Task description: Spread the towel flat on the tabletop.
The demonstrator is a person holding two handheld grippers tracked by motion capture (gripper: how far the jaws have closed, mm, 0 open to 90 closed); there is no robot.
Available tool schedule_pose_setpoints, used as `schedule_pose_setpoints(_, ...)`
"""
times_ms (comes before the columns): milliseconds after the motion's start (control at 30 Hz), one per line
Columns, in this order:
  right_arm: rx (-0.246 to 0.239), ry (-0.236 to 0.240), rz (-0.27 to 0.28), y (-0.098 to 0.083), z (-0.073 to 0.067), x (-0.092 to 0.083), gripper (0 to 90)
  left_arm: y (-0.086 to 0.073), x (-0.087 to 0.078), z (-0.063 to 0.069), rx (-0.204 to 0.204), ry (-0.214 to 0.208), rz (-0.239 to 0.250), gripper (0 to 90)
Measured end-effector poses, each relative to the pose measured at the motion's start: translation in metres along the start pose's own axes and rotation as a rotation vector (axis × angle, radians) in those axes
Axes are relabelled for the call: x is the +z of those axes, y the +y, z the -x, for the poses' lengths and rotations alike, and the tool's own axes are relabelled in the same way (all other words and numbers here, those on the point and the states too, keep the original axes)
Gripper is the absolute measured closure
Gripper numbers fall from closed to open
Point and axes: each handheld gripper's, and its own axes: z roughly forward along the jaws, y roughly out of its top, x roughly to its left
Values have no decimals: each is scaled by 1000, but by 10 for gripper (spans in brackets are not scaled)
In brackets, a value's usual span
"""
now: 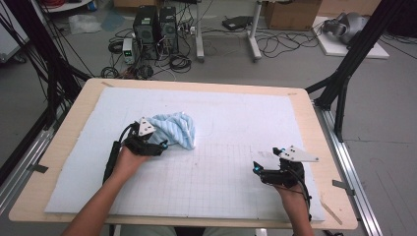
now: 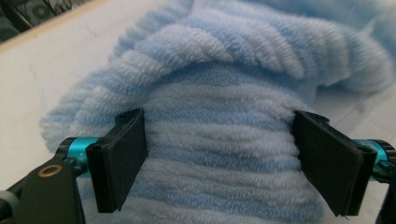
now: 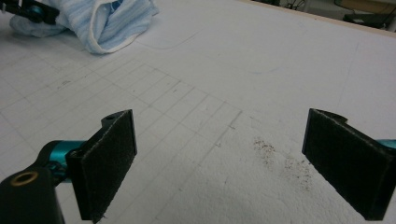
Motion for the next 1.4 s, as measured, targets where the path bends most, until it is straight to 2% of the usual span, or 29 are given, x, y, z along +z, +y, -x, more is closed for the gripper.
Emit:
schedule_pose_setpoints(100,4,2,-4,0,0,0,90,0,4,0,7,17,-4,208)
schedule_pose_setpoints(133,3,1,-6,0,0,1,90,1,5,0,10,24,-11,249)
schedule_pose_setpoints(200,5,4,-6,0,-1,1,90,2,7,-2,9,26,-18,355)
schedule_pose_setpoints(233,2,3,-10,0,-2,2,91,1,7,-2,4,29,-16,502)
schedule_pose_setpoints(267,2,3,-10,0,-2,2,91,2,6,-4,3,21,-16,502)
schedule_pose_setpoints(367,2,4,-14,0,-1,2,91,2,2,-8,-27,-26,8,688)
schedule_pose_setpoints(433,1,4,-15,0,-1,2,91,2,-2,-10,-48,-73,15,705)
schedule_pose_setpoints(500,3,3,-14,-1,0,2,90,2,-6,-10,-70,-143,34,721)
schedule_pose_setpoints(667,11,1,-13,-1,0,2,91,6,-16,3,-55,-292,62,725)
schedule_pose_setpoints(733,12,0,-13,-1,0,2,91,7,-21,10,-32,-336,72,725)
schedule_pose_setpoints(833,12,1,-15,-1,0,2,91,9,-29,17,-36,-409,97,725)
schedule_pose_setpoints(1000,14,6,-17,0,-1,3,91,13,-40,25,-65,-511,142,724)
schedule_pose_setpoints(1100,23,23,-14,1,-2,4,91,17,-43,27,-67,-516,140,723)
schedule_pose_setpoints(1167,36,63,5,5,-7,8,92,19,-42,27,-61,-491,135,721)
schedule_pose_setpoints(1233,33,75,8,8,-10,10,91,21,-42,25,-51,-465,140,718)
schedule_pose_setpoints(1267,12,87,12,13,-16,16,91,21,-43,25,-40,-453,148,715)
schedule_pose_setpoints(1300,12,87,12,13,-16,16,91,21,-43,23,-37,-453,157,715)
schedule_pose_setpoints(1400,-26,98,-1,19,-27,25,91,22,-47,21,-42,-465,178,708)
